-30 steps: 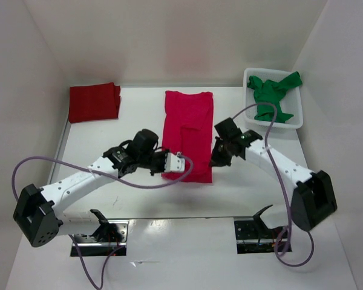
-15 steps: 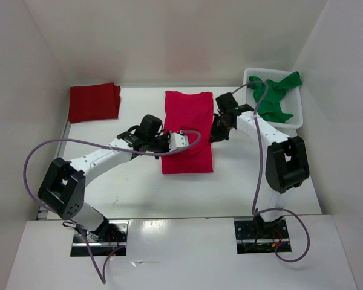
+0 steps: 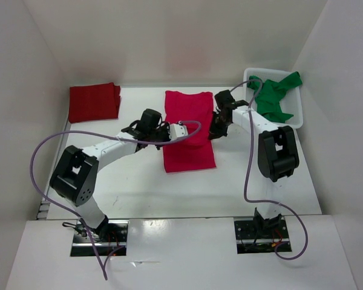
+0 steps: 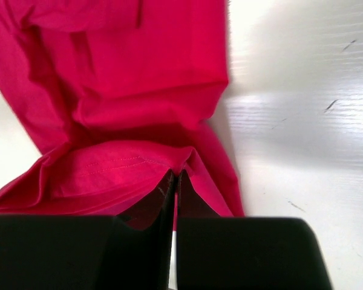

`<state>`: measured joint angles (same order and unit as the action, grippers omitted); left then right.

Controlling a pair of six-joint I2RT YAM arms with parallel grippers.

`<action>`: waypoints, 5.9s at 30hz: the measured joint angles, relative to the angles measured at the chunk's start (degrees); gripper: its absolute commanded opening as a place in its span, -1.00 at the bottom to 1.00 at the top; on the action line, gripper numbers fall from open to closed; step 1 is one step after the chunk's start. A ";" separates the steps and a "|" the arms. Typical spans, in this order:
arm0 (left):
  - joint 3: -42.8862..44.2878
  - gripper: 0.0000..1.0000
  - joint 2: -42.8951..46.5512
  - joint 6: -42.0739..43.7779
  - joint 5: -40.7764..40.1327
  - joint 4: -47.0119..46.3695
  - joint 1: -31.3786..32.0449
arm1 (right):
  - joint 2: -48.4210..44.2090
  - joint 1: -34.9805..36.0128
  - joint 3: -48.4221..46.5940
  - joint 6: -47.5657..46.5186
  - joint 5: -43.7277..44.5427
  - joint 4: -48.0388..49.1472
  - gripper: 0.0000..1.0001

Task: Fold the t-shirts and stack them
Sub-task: Fold the folded rectangular tshirt in 1/3 of the way, then grab one side of the 2/3 rectangular tshirt with right arm

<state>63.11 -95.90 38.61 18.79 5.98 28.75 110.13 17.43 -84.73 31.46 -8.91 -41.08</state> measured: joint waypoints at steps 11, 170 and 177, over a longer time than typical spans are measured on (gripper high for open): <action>1.20 -0.86 -5.27 0.15 -1.57 -3.65 -0.17 | 1.18 -1.97 0.00 0.07 -0.20 0.94 -0.70; -12.44 0.61 33.44 -20.85 -3.67 27.23 -24.79 | -10.32 71.12 26.95 -30.23 55.76 14.45 1.00; -12.41 0.61 32.59 -20.83 -3.52 27.50 -25.77 | -12.61 68.11 36.22 -41.64 59.17 18.95 1.00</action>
<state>50.70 -63.31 17.78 15.27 33.47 2.98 97.51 85.54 -48.51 -10.17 50.26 -22.13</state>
